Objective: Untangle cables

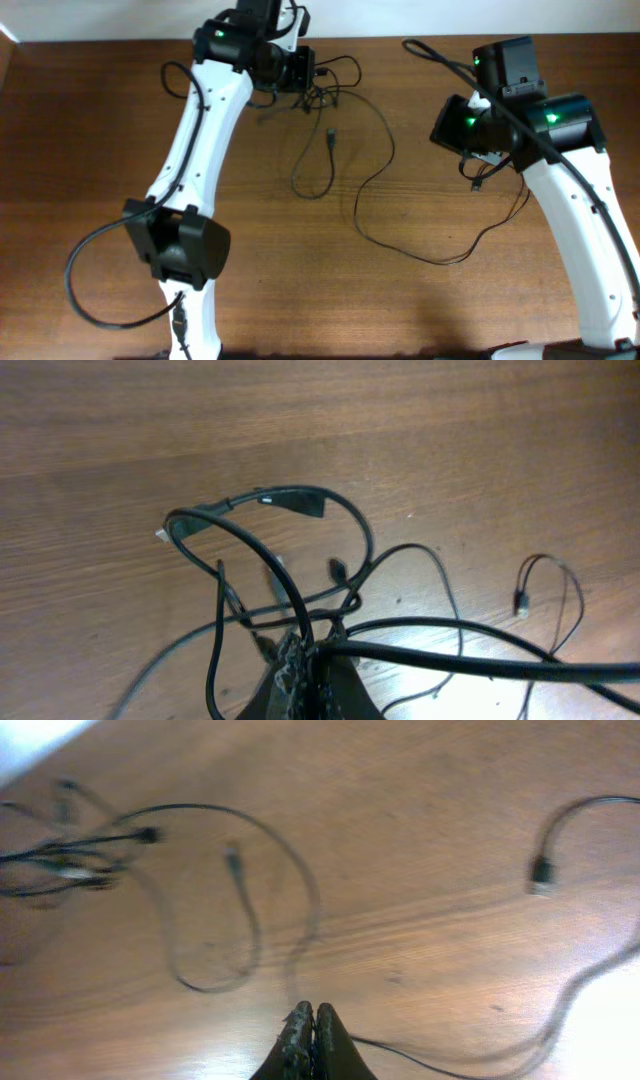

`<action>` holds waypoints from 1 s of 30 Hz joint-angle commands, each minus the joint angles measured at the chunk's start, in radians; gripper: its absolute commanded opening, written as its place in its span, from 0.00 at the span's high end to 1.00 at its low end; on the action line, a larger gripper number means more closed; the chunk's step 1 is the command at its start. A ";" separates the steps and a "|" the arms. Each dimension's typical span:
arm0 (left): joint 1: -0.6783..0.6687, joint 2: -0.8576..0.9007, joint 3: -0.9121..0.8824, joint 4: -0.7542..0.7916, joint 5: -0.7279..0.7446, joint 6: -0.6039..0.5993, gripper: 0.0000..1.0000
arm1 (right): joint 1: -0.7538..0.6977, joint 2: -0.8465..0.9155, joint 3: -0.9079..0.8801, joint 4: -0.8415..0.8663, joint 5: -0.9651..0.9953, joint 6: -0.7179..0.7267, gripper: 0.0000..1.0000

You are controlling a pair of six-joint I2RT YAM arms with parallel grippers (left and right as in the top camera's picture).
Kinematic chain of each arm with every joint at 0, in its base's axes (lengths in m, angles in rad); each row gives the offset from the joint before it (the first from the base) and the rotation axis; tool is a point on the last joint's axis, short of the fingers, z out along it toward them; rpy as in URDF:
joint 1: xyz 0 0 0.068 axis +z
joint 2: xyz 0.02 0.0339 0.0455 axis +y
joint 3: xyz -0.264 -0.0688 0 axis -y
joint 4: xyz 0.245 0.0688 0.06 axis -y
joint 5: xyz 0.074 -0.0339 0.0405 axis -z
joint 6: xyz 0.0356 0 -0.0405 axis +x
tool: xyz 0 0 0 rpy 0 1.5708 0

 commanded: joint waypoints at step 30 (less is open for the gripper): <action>0.002 -0.176 0.000 -0.128 0.244 -0.051 0.99 | 0.131 0.118 0.001 0.411 -0.607 -0.304 0.24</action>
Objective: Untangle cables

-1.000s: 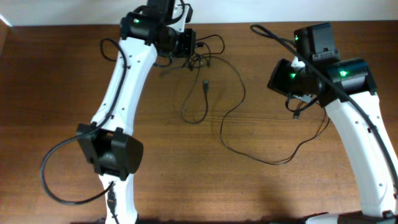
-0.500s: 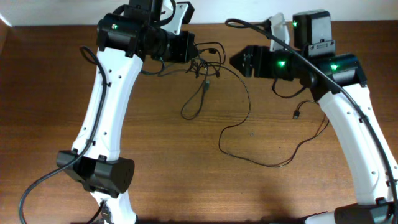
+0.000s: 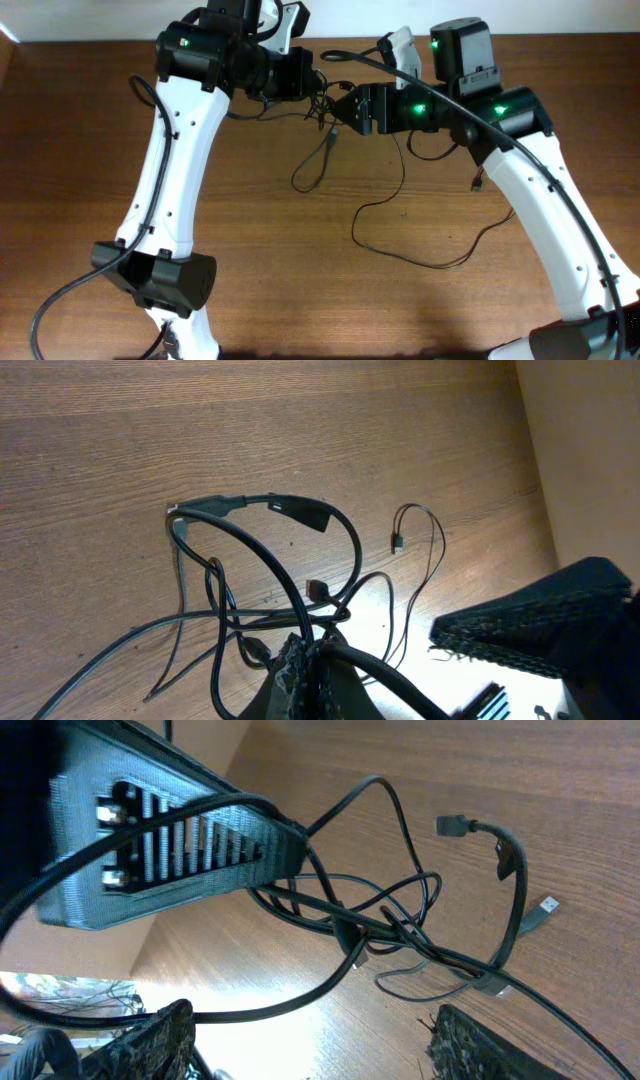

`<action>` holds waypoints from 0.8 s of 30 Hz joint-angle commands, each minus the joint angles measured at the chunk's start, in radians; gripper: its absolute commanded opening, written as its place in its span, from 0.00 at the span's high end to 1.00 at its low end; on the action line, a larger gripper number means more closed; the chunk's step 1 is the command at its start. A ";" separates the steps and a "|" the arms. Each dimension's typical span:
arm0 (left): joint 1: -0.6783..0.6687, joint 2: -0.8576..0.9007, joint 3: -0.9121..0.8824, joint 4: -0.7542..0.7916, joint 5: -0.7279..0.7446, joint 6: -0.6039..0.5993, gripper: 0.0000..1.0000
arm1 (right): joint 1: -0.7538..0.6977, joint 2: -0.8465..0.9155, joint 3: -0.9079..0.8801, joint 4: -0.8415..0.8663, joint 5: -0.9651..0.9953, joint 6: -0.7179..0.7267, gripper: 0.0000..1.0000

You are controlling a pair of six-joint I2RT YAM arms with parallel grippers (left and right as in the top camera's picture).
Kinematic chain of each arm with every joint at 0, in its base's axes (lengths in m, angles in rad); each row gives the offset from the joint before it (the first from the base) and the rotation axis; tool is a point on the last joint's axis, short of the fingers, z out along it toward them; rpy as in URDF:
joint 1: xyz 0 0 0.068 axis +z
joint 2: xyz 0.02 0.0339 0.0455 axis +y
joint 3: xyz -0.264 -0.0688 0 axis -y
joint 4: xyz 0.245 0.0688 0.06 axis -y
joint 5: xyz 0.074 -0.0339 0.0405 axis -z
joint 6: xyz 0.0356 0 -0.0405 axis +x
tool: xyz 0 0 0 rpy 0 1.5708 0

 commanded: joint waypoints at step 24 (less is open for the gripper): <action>-0.004 -0.007 0.003 0.069 -0.035 0.182 1.00 | 0.031 0.102 0.002 0.053 -0.012 0.409 0.31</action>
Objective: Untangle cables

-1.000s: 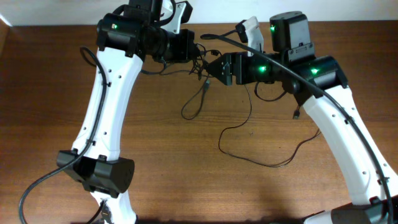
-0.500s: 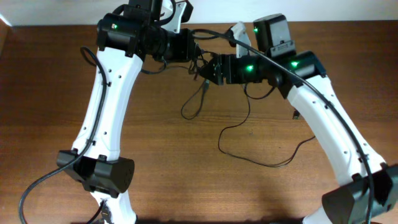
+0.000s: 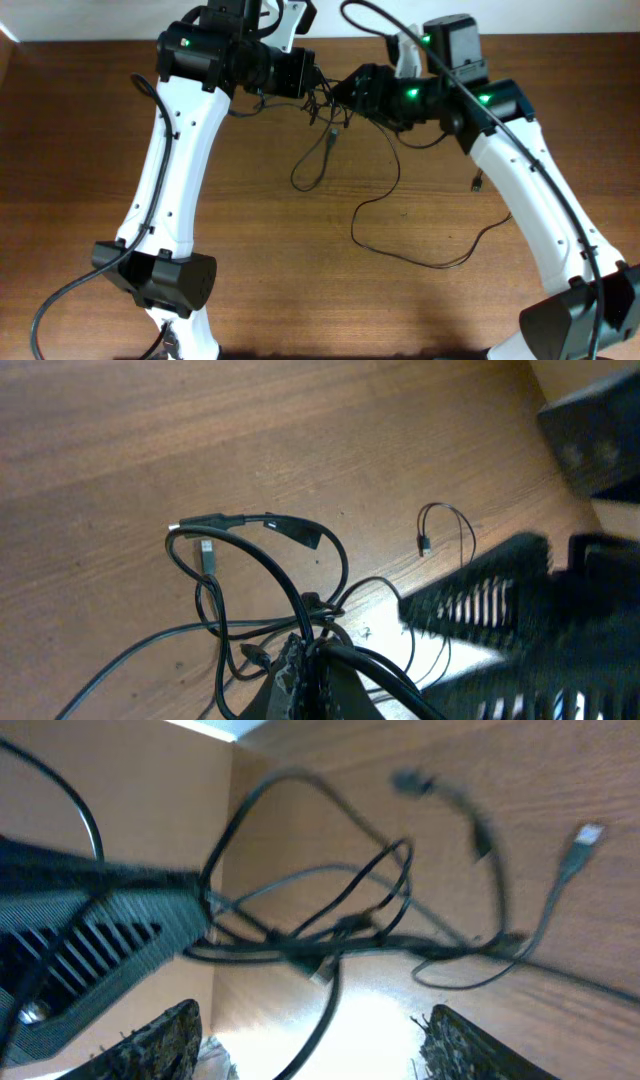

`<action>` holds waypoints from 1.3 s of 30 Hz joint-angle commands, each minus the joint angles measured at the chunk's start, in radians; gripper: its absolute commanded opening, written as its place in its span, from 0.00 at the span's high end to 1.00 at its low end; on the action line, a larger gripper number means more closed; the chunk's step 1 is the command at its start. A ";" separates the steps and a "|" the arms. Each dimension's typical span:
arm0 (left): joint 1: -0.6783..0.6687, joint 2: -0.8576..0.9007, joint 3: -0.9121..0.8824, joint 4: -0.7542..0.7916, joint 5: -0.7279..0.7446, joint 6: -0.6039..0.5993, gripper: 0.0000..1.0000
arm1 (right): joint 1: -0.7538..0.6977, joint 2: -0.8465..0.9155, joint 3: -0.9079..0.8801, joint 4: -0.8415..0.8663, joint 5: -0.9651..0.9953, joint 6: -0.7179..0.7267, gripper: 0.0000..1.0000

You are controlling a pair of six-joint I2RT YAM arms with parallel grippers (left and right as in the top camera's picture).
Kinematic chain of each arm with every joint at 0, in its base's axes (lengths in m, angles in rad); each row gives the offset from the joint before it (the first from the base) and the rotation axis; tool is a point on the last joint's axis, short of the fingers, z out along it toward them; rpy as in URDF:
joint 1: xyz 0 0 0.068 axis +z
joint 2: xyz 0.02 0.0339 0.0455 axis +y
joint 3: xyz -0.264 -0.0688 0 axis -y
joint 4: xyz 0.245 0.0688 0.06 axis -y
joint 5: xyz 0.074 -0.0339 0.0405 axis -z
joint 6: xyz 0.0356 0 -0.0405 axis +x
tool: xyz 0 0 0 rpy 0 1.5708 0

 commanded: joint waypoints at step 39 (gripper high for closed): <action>0.120 -0.006 0.003 -0.191 0.026 -0.301 1.00 | 0.152 -0.014 0.087 -0.039 0.041 -0.443 0.27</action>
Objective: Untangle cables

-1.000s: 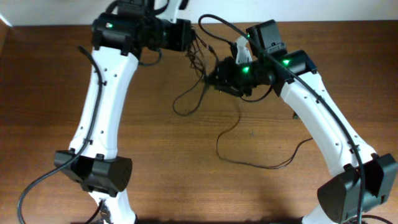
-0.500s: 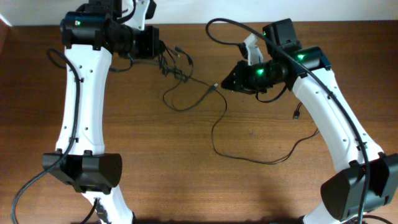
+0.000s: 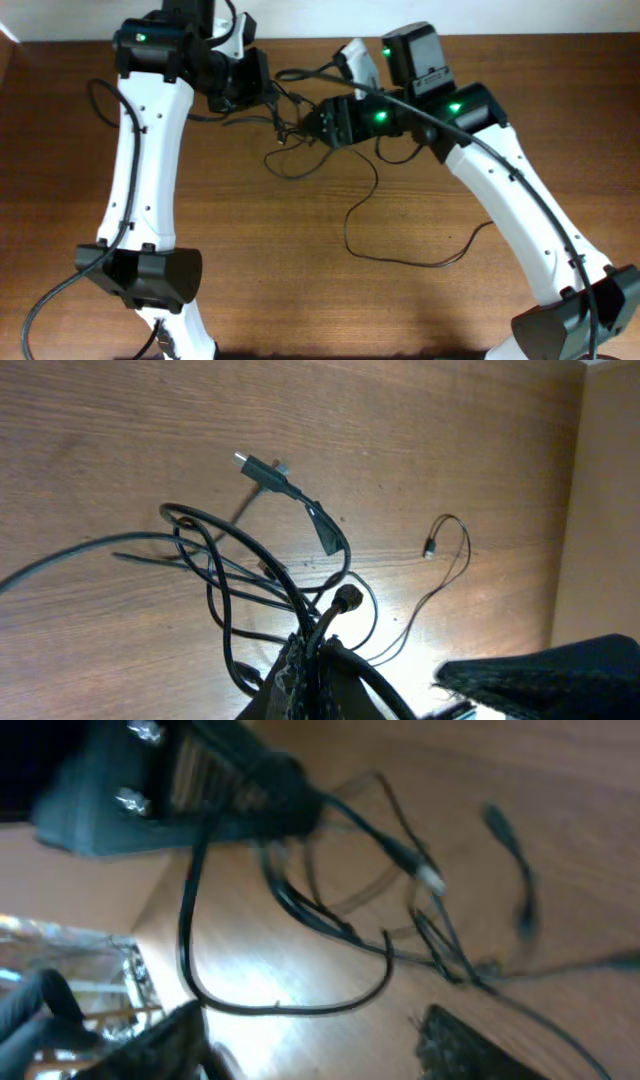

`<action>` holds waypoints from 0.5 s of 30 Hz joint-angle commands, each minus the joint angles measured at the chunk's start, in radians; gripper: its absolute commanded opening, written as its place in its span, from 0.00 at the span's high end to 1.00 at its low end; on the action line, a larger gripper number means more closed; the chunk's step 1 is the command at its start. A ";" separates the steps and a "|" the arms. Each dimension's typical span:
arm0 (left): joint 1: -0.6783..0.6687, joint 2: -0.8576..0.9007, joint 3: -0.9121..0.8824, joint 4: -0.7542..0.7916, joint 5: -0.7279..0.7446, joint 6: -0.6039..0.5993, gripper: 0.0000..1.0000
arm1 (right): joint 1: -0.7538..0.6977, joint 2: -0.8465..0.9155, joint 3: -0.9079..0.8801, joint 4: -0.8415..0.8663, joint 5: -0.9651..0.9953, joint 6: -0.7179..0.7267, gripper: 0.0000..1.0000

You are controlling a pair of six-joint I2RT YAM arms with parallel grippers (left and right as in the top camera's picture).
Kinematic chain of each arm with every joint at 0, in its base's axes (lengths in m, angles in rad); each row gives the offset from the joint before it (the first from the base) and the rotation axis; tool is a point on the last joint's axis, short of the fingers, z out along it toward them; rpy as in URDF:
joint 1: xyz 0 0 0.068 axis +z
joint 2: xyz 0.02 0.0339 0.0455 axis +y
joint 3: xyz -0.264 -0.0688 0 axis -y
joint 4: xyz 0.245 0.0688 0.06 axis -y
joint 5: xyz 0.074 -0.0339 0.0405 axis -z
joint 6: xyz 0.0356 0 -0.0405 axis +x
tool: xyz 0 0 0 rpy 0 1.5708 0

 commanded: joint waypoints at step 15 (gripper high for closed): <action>-0.009 -0.006 0.003 0.047 -0.088 -0.078 1.00 | 0.025 -0.023 0.020 0.083 0.047 0.019 0.23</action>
